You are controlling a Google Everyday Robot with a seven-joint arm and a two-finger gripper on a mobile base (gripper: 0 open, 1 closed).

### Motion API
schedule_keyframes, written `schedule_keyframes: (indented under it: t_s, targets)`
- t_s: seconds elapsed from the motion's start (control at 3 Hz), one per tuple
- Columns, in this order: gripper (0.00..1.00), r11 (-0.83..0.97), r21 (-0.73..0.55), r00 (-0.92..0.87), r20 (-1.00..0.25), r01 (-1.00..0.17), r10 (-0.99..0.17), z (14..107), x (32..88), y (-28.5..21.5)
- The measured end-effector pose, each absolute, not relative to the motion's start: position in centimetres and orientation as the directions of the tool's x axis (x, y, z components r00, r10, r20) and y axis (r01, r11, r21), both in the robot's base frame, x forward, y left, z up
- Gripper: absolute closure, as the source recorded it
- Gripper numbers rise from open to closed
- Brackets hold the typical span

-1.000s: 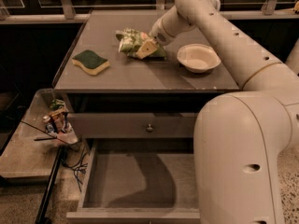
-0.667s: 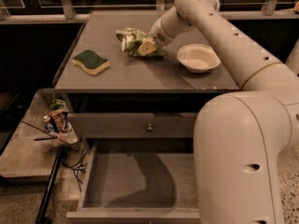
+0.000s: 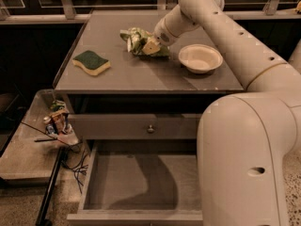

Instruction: Place green jalapeno chip bag into middle drawer

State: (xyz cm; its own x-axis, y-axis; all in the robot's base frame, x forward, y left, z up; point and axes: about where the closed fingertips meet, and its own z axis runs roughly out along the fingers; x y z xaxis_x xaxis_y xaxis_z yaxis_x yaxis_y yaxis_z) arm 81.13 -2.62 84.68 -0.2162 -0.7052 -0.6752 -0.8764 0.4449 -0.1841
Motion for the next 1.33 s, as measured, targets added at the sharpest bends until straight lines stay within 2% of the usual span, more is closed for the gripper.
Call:
schedule_keyframes:
  t_s: [0.67, 1.33]
  targets:
    - [1.0, 0.439, -0.208, -0.174, -0.708, -0.874, -0.684, 88.0, 78.0, -4.8]
    - [1.0, 0.439, -0.27, -0.088, -0.762, -0.857, -0.642, 92.3, 70.8, -7.0]
